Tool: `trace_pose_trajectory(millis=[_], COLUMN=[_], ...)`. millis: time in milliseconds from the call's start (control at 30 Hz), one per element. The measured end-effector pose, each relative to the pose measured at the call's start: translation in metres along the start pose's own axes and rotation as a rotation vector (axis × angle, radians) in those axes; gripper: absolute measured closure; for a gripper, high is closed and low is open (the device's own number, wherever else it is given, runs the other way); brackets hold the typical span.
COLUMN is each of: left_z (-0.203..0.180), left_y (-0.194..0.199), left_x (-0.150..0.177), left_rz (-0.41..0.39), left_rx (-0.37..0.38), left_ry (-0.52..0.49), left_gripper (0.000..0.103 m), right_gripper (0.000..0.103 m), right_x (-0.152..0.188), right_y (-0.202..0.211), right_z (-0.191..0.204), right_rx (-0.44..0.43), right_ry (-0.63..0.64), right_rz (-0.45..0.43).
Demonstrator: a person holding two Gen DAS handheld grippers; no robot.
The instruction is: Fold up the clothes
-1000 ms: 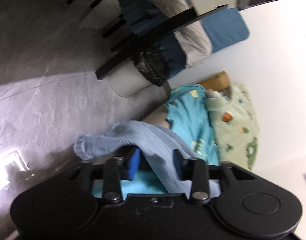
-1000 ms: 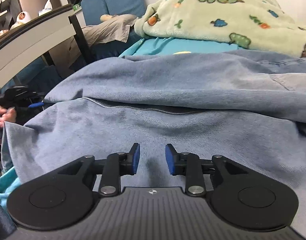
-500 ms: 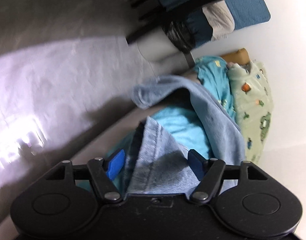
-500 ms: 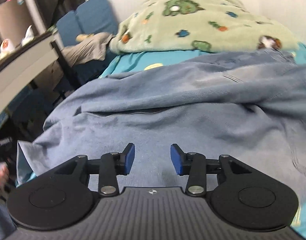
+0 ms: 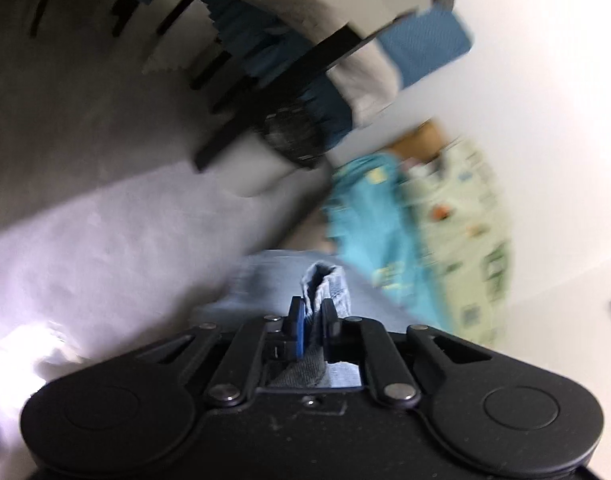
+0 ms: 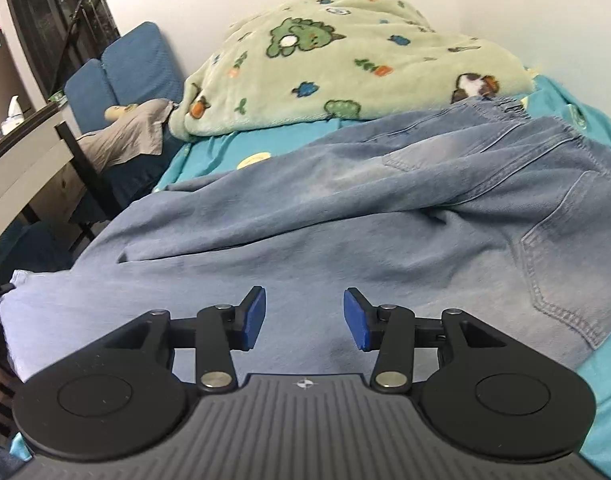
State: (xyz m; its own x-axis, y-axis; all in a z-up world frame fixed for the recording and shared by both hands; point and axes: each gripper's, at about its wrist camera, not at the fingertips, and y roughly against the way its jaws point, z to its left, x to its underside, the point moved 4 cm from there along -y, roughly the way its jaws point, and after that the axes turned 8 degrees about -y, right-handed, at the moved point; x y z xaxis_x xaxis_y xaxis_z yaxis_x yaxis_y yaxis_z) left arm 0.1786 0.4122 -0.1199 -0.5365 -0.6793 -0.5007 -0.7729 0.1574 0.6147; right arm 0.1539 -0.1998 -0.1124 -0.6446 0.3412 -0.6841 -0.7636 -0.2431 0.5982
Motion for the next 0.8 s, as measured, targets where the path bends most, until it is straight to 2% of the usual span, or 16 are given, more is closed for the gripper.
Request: trace_pose_trajectory(millis=[100, 200, 267, 367, 433, 567, 633, 800], left_z=[0.016, 0.028, 0.033, 0.029, 0.017, -0.022, -0.038, -0.051], left_y=[-0.032, -0.046, -0.045, -0.03, -0.017, 0.009, 0.019, 0.031], left_x=[0.014, 0.03, 0.036, 0.038, 0.041, 0.048, 0.058, 0.093], left_rz=[0.051, 0.069, 0.072, 0.062, 0.052, 0.027, 0.029, 0.104], left_rx=[-0.09, -0.121, -0.128, -0.142, -0.151, -0.159, -0.121, -0.113], left_ry=[0.012, 0.044, 0.072, 0.06, 0.017, -0.096, -0.096, -0.064], left_gripper=[0.096, 0.094, 0.088, 0.07, 0.054, 0.048, 0.041, 0.04], right_gripper=[0.057, 0.057, 0.057, 0.057, 0.057, 0.057, 0.057, 0.057], right_x=[-0.003, -0.006, -0.007, -0.014, -0.02, -0.028, -0.032, -0.042], right_y=[-0.005, -0.003, -0.001, 0.0, -0.001, 0.0, 0.003, 0.014], right_z=[-0.004, -0.008, -0.009, -0.012, -0.015, -0.02, -0.024, -0.045], right_rx=[0.023, 0.048, 0.054, 0.061, 0.049, 0.034, 0.031, 0.023], right_ry=[-0.011, -0.019, -0.025, -0.039, -0.069, -0.111, -0.116, -0.164], right_rz=[-0.004, -0.008, -0.016, -0.031, -0.039, -0.049, -0.057, -0.051])
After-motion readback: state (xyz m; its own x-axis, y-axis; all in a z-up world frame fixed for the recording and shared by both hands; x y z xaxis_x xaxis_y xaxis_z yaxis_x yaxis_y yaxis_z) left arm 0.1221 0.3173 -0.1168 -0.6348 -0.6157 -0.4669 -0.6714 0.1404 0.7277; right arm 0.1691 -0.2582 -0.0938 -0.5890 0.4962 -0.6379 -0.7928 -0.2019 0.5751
